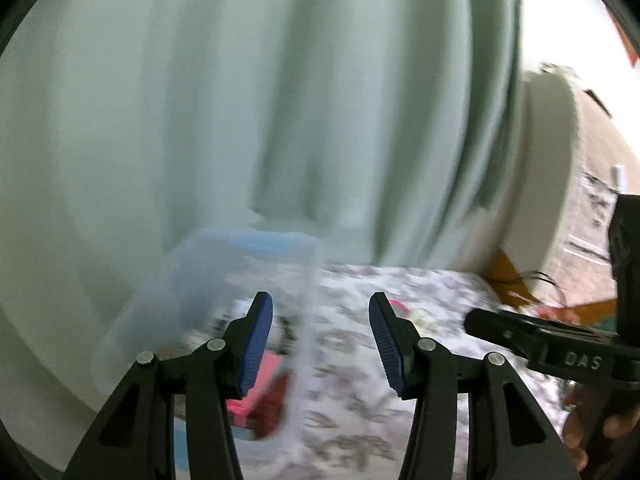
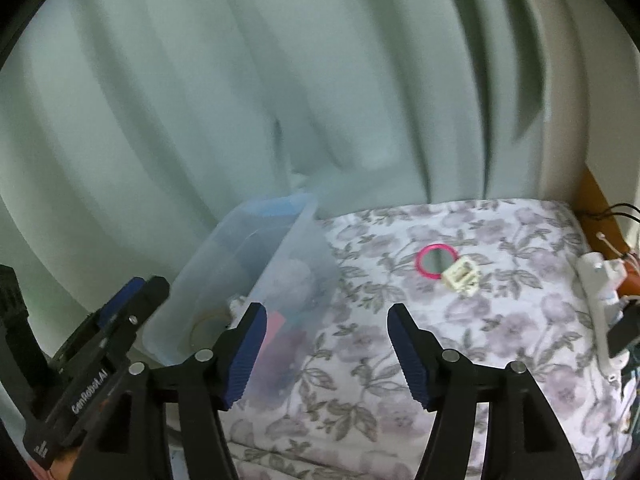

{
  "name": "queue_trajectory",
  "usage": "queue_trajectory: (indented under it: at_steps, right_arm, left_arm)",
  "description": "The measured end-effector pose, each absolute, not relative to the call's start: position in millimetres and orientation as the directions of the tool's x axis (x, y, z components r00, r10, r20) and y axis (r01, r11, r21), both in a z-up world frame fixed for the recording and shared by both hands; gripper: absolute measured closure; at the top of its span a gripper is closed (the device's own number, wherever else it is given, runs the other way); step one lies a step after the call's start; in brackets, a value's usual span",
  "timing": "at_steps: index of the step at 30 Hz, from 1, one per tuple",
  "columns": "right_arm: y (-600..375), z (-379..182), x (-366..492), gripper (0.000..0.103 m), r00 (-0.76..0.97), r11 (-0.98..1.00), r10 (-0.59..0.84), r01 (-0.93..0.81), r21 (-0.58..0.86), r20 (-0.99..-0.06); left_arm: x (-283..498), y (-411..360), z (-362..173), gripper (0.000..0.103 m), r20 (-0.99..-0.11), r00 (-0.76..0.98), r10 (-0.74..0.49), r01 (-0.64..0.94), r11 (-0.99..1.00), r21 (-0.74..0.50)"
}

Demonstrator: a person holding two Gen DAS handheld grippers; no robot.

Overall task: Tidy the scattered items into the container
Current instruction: 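Move both tools back over the pink mirror and cream clip on the bed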

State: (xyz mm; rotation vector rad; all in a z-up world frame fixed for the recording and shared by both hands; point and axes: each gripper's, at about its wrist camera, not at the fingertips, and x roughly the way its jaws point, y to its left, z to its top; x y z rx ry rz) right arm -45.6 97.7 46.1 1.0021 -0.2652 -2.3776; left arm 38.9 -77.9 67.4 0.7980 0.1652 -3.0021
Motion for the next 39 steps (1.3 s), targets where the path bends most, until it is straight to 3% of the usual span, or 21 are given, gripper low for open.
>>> queue_trajectory:
  at_steps: [5,12,21,39]
  right_arm:
    - [130.5,39.0,-46.3,0.036,-0.598,-0.841,-0.541,0.36,0.404,-0.591]
    - [174.7,22.0,-57.0,0.036,-0.624,-0.866,-0.488,0.259,0.428,-0.61]
    - [201.8,-11.9,-77.3,0.036,-0.592,-0.876,-0.457,0.172,0.45,-0.664]
    - [181.0,-94.9,-153.3,0.036,-0.437,-0.917,-0.397,0.144,0.372,-0.807]
  left_arm:
    - [22.0,-45.6,48.2,0.052,-0.552,-0.82,0.152,-0.07,-0.983,-0.167]
    - [2.4,-7.7,19.6,0.052,-0.62,-0.751,0.229,-0.148,-0.973,-0.179]
    - [-27.2,3.6,-7.7,0.051,-0.682,-0.718,0.138,-0.1,-0.99,-0.096]
    - [-112.3,-10.0,-81.9,0.051,-0.775,-0.627,0.075,-0.02,-0.997,-0.081]
